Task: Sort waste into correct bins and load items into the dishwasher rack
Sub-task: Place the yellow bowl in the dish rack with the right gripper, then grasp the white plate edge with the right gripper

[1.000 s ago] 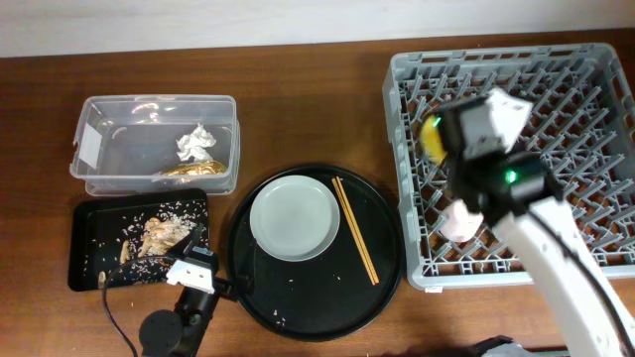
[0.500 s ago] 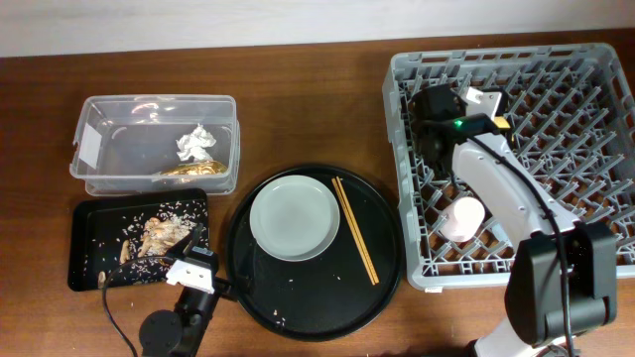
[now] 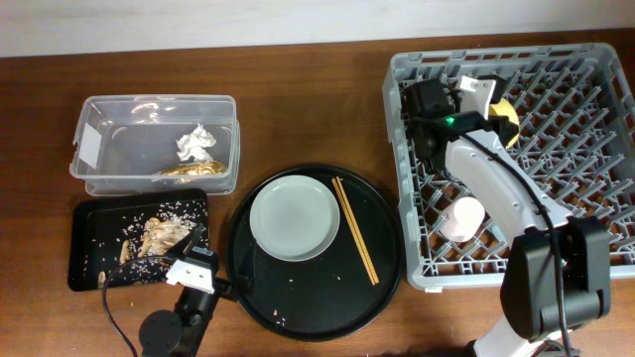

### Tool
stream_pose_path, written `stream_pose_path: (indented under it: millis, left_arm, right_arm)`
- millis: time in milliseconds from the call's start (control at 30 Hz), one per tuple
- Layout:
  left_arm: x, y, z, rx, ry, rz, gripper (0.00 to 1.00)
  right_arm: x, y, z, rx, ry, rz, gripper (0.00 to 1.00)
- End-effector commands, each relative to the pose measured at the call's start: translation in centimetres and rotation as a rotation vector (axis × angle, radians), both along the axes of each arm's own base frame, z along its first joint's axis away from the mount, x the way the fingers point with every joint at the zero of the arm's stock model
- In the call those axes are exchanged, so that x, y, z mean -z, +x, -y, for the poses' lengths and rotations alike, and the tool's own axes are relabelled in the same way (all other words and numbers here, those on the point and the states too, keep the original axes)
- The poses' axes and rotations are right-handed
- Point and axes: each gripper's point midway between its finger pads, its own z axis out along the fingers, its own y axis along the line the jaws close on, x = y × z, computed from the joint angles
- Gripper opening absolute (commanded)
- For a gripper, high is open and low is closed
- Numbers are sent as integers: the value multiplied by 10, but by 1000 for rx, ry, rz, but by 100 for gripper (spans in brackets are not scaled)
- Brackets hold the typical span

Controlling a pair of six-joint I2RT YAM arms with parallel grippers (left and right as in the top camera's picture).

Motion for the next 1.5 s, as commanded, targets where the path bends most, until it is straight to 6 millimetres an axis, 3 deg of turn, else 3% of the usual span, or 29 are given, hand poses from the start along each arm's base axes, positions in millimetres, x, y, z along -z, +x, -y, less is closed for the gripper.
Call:
stream_pose_path:
  millis: [0,67,167,200,233,300,467,533,633,700,767,867,933,1033,1133,1167,1200,1300,1467]
  left_arm:
    - [2,0,-1,0,12,4,99]
    - [2,0,-1,0,12,4,99]
    - [2,0,-1,0,12,4,99]
    - [2,0,-1,0,12,4,99]
    - [2,0,-1,0,12,4,99]
    - [2,0,-1,0,12,4,99]
    - [2,0,-1,0,12,4,99]
    - [2,0,-1,0,12,4,99]
    - [2,0,-1,0,12,4,99]
    - [2,0,-1,0,12,4,99]
    - [2,0,-1,0,12,4,99]
    - [2,0,-1,0,12,4,99]
    - [2,0,-1,0,12,4,99]
    - [2,0,-1,0,12,4,99]
    - [2,0,-1,0,12,4,99]
    - [2,0,-1,0,12,4,100]
    - [2,0,-1,0,12,4,99]
    - [2,0,-1,0,12,4,99]
    - [2,0,-1,0,12,4,100]
  right_arm:
    - [25,2,-8,-24,83,-78,4]
    - [35,-4,-18,-51,98,-150,4]
    - [33,-15,-31,-86,81,-216,4]
    - [30,-19,-37,-89,89,-208,11]
    - [25,-25,-43,-93,104,-195,27]
    - [19,-32,-52,-107,132,-183,32]
    - [-2,-56,-87,-213,327,-157,57]
    - [5,-69,-124,-319,526,-209,62]
    - [25,-101,-205,-492,912,-371,62]
    - [39,-122,-252,-571,1078,-478,61]
    - [54,-129,-275,-610,1112,-520,61]
    - [93,-138,-303,-589,1118,-558,61]
    - [117,-140,-311,-538,1120,-572,61]
    - [157,-145,-328,-451,1187,-637,47]
    - [183,-156,-330,-326,1218,-687,27]
    - [183,-157,-331,-322,1224,-690,14]
    - [179,-156,-332,-331,1229,-681,7]
    - [148,-141,-324,-393,1191,-584,4]
    - [40,-90,-250,-527,892,-232,4]
